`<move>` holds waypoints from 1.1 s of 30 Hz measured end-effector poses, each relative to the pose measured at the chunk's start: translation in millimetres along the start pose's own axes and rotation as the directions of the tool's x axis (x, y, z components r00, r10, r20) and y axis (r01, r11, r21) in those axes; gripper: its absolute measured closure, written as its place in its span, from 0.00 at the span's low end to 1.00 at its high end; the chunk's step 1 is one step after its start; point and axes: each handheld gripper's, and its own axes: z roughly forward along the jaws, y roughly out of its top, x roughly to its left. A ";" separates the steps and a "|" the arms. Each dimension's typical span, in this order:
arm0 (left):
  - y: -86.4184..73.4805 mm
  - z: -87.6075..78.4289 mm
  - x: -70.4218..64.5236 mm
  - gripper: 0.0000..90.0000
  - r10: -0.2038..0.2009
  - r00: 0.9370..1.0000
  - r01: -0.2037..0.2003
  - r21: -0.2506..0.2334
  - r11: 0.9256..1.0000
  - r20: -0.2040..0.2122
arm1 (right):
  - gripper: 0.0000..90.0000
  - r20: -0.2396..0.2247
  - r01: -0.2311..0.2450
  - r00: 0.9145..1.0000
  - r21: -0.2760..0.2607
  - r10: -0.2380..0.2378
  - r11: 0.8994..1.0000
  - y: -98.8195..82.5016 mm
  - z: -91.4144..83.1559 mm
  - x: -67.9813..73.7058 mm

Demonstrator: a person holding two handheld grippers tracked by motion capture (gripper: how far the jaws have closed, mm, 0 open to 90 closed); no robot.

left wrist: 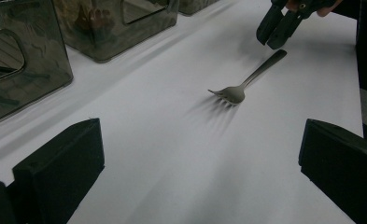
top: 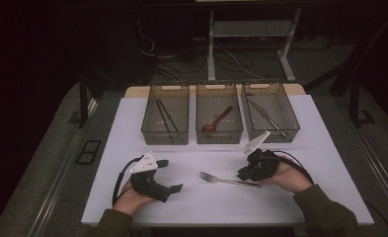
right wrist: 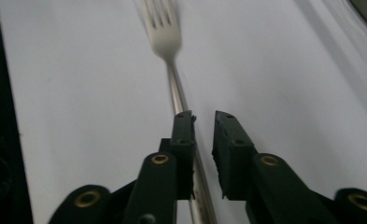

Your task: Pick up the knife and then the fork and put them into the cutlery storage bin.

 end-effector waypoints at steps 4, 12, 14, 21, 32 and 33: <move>-0.1 0.1 -0.4 0.00 0.002 1.000 -0.002 0.003 1.000 -0.001 | 0.81 0.009 0.102 0.995 0.075 -0.103 0.992 17.0 16.2 8.6; -0.2 -0.5 0.0 0.00 0.002 1.000 -0.002 0.001 1.000 0.002 | 0.85 0.018 0.206 0.976 0.234 -0.216 0.950 36.0 39.2 16.5; -0.2 -0.2 -0.1 0.00 0.003 1.000 -0.003 0.001 1.000 0.001 | 0.87 0.013 0.220 0.973 0.248 -0.230 0.944 37.4 40.0 17.4; 0.1 -0.2 -1.0 0.00 0.004 1.000 -0.004 0.002 1.000 0.000 | 0.93 0.017 0.220 0.972 0.277 -0.234 0.935 41.0 41.3 19.7; 0.2 -0.1 -0.6 0.00 0.006 1.000 -0.006 0.002 1.000 0.001 | 0.93 0.069 0.073 0.995 0.014 -0.074 0.997 27.2 -6.4 -3.5; 0.2 0.1 -0.6 0.00 0.005 1.000 -0.005 0.003 1.000 0.002 | 0.93 0.073 0.055 0.996 -0.017 -0.054 0.998 25.6 -13.4 -7.1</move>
